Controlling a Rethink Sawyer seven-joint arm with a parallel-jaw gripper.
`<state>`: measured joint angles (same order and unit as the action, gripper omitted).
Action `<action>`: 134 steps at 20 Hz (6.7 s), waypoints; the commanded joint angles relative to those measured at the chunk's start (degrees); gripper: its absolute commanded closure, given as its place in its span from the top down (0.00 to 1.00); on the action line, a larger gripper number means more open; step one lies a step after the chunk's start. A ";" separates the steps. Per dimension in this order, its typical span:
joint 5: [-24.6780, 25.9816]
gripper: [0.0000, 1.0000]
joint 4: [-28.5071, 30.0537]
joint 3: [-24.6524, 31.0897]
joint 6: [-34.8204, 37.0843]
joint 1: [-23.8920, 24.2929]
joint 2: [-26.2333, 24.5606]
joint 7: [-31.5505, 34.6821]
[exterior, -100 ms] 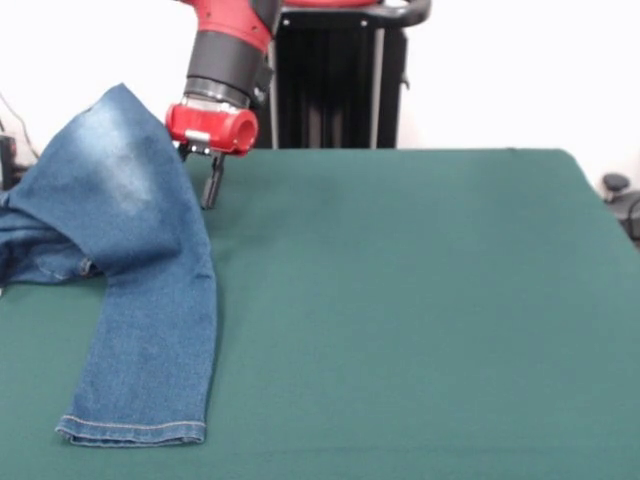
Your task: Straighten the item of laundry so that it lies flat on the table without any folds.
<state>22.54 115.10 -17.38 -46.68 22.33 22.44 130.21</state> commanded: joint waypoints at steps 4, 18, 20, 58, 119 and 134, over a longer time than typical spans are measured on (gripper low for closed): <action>2.21 1.00 -3.49 2.23 0.38 -1.69 3.44 3.58; 5.34 1.00 -0.15 3.72 7.05 -2.18 12.41 5.24; 5.08 1.00 -0.25 3.96 7.02 -2.29 12.35 5.16; 13.99 1.00 9.51 7.55 21.34 0.79 29.11 8.83; 24.33 1.00 -8.27 -1.20 14.03 -8.08 22.77 -0.36; 41.01 1.00 -13.06 3.07 14.48 -8.76 20.85 3.40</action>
<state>55.32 104.94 -21.24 -39.25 16.45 46.25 130.23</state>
